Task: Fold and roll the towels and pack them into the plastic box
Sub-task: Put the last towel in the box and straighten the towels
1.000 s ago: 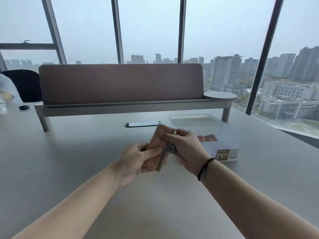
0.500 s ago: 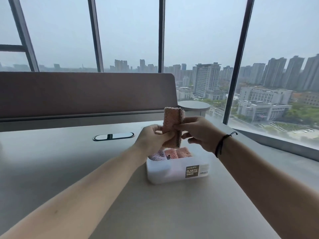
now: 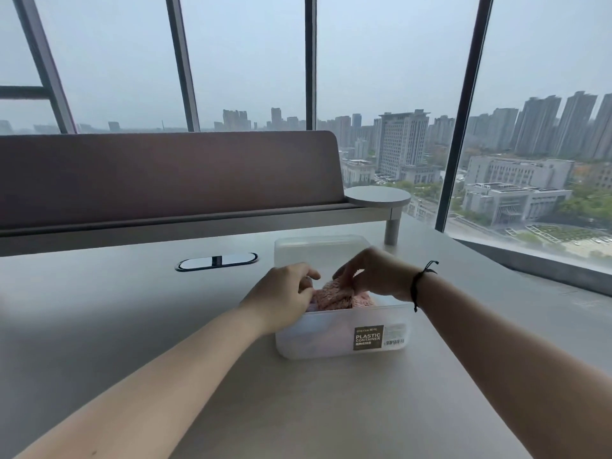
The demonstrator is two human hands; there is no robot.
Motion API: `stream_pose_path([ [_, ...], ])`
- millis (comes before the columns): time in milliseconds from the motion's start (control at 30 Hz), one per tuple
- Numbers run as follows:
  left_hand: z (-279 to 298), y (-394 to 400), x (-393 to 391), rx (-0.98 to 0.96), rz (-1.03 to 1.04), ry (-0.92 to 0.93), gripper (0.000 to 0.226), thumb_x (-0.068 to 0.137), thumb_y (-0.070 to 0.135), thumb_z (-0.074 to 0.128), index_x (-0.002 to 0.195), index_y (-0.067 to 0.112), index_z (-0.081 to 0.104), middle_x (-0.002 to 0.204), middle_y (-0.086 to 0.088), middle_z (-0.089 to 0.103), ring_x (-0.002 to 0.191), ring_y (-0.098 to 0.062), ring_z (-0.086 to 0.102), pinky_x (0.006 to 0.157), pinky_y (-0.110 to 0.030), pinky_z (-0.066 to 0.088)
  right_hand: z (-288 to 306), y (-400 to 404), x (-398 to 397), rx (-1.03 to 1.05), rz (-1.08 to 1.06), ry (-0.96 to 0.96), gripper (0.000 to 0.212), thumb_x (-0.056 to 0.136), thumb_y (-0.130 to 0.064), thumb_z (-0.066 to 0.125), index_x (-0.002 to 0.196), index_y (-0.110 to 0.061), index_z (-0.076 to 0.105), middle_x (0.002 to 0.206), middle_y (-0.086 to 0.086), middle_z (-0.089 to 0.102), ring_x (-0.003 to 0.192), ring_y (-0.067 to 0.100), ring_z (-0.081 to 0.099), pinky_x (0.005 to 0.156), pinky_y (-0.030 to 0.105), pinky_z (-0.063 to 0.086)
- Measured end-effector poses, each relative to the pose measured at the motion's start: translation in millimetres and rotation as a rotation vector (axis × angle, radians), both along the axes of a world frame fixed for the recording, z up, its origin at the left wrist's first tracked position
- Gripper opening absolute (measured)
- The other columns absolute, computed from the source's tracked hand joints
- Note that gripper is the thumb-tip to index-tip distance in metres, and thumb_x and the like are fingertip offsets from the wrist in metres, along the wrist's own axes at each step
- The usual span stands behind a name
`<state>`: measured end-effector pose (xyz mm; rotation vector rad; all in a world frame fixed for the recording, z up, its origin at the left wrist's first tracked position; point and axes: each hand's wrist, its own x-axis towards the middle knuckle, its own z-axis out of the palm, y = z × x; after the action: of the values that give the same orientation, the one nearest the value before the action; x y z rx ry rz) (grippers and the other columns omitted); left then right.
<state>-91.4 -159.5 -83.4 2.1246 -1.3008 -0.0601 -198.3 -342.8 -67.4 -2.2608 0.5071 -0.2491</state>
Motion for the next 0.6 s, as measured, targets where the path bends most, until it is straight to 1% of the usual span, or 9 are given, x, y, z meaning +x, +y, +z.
stream_pose_path([
  [67,-2.9,1.7,0.4,-0.052,-0.008,0.0,0.03,0.092,0.014,0.056,0.12,0.021,0.063,0.106,0.004,0.074,0.099,-0.013,0.066,0.083,-0.019,0.046,0.7,2.0,2.2,-0.02,0.027,0.005,0.036,0.073,0.019,0.063,0.069,-0.014,0.077,0.103,-0.004,0.075,0.103,0.028,0.069,0.092,0.044,0.055],
  [133,-4.6,3.4,1.5,-0.084,-0.011,0.003,0.031,0.092,0.011,0.057,0.121,0.019,0.063,0.107,0.002,0.074,0.098,-0.013,0.066,0.084,-0.018,0.046,4.3,2.9,2.7,0.009,0.06,-0.019,0.036,0.073,0.022,0.061,0.07,-0.01,0.077,0.102,-0.004,0.075,0.097,0.024,0.069,0.087,0.039,0.056],
  [200,-6.1,5.0,3.6,-0.106,-0.013,0.004,0.031,0.091,0.01,0.057,0.12,0.02,0.063,0.106,0.002,0.073,0.096,-0.013,0.067,0.085,-0.02,0.049,7.8,1.3,2.1,0.033,0.099,-0.03,0.038,0.073,0.022,0.061,0.068,-0.012,0.077,0.106,0.006,0.075,0.091,0.02,0.066,0.08,0.033,0.053],
  [300,-8.4,6.8,4.7,-0.123,-0.021,-0.011,0.03,0.091,0.01,0.056,0.119,0.019,0.064,0.104,0.003,0.072,0.092,-0.012,0.065,0.08,-0.016,0.047,4.7,-1.6,4.1,0.008,0.124,0.054,0.035,0.063,0.007,0.066,0.069,-0.025,0.081,0.104,0.022,0.072,0.081,0.026,0.053,0.073,0.039,0.041],
  [367,-8.6,7.5,4.8,-0.134,-0.023,-0.015,0.03,0.091,0.01,0.056,0.119,0.018,0.064,0.104,0.003,0.072,0.091,-0.012,0.065,0.079,-0.014,0.045,-1.9,-1.0,7.0,-0.012,0.095,0.116,0.037,0.056,-0.003,0.062,0.074,-0.028,0.081,0.097,0.03,0.068,0.077,0.025,0.046,0.07,0.037,0.034],
  [400,-8.4,7.7,4.6,-0.139,-0.026,-0.014,0.03,0.091,0.01,0.056,0.119,0.017,0.064,0.105,0.002,0.073,0.092,-0.013,0.066,0.081,-0.015,0.046,-4.0,0.7,7.6,-0.021,0.085,0.149,0.039,0.057,-0.003,0.06,0.076,-0.029,0.081,0.093,0.031,0.068,0.075,0.024,0.045,0.07,0.036,0.033],
  [467,-8.4,8.2,4.3,-0.14,-0.037,-0.019,0.031,0.092,0.009,0.055,0.121,0.015,0.063,0.107,-0.001,0.072,0.095,-0.016,0.067,0.083,-0.017,0.048,-6.4,5.8,8.0,-0.058,0.098,0.212,0.044,0.065,0.003,0.058,0.078,-0.031,0.081,0.1,0.028,0.07,0.074,0.022,0.046,0.069,0.033,0.035],
  [533,-8.6,9.1,4.2,-0.14,-0.043,-0.031,0.032,0.093,0.008,0.055,0.123,0.013,0.063,0.109,-0.002,0.072,0.099,-0.017,0.066,0.085,-0.017,0.048,-6.9,9.5,7.9,-0.128,0.099,0.244,0.05,0.068,0.003,0.056,0.079,-0.039,0.08,0.107,0.019,0.072,0.072,0.018,0.047,0.068,0.029,0.037],
  [600,-9.4,9.8,4.5,-0.15,-0.052,-0.042,0.032,0.093,0.007,0.055,0.124,0.012,0.062,0.112,-0.003,0.071,0.102,-0.016,0.066,0.087,-0.016,0.047,-5.2,12.3,9.1,-0.225,0.087,0.267,0.055,0.069,0.002,0.056,0.076,-0.048,0.077,0.106,0.012,0.074,0.069,0.015,0.047,0.064,0.025,0.037],
])
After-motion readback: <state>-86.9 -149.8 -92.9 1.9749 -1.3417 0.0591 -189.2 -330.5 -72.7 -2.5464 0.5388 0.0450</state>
